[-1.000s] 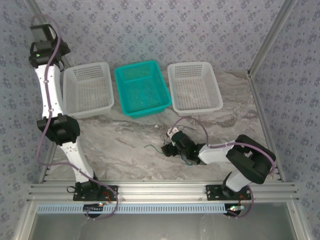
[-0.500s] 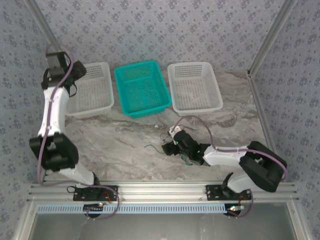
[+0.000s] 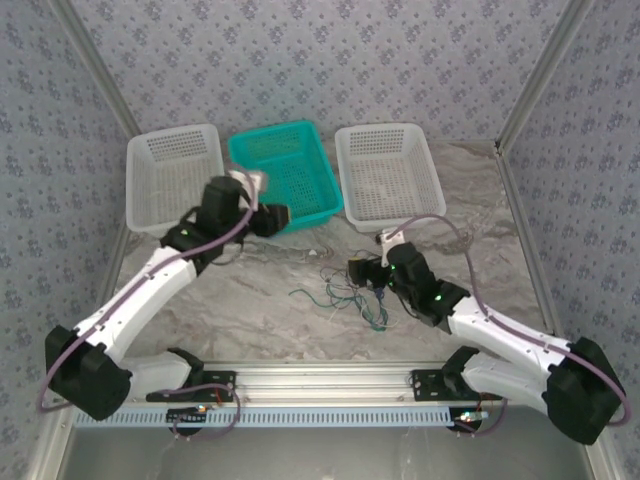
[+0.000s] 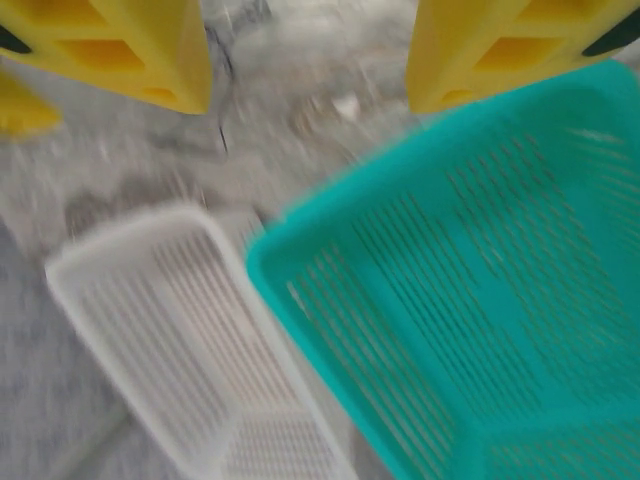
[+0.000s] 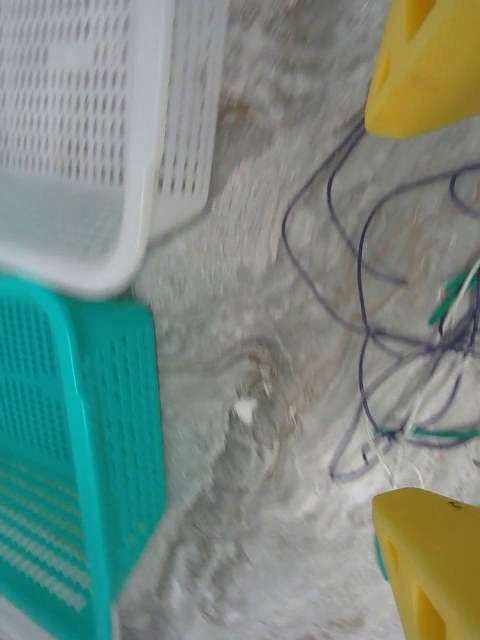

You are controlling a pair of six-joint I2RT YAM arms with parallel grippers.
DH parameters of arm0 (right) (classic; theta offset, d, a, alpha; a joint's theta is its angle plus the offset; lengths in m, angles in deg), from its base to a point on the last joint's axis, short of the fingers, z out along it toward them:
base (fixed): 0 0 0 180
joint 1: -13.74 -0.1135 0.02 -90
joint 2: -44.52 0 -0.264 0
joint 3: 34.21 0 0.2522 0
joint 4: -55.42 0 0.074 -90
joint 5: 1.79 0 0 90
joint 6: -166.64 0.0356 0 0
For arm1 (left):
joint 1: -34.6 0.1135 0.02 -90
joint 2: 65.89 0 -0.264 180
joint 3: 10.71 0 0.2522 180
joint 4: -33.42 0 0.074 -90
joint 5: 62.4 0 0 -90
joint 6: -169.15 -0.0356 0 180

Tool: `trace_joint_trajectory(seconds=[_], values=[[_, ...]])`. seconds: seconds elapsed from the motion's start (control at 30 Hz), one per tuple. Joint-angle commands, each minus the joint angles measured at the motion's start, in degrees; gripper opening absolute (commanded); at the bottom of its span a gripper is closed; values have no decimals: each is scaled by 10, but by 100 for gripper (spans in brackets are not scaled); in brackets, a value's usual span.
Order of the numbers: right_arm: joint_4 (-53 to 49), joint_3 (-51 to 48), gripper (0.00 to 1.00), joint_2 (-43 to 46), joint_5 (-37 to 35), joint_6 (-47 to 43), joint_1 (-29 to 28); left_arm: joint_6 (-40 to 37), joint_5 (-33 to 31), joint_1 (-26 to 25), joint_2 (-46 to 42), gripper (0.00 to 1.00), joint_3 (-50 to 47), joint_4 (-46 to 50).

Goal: Untangle the cables

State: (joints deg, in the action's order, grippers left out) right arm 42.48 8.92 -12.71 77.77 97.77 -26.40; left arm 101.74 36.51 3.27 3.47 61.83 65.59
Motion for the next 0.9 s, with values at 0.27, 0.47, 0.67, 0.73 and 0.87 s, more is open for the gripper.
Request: trace_joint_trajectory(seconds=[0.27,0.47,0.67,0.73,0.87], values=[[-72,2,90,-19,62,72,54,1,170,-88,169,51,-77,-39],[-74,3,90,-29,63,78,51,0,189,-91,251,47,-72,-93],[-79,2,90,-26,61,84,50,1,196,-91,307,38,-62,-124],[-81,2,90,-25,59,82,50,0,191,-91,320,28,-58,-119],[-81,4,90,-26,56,78,50,9,194,-91,313,6,-68,-136]])
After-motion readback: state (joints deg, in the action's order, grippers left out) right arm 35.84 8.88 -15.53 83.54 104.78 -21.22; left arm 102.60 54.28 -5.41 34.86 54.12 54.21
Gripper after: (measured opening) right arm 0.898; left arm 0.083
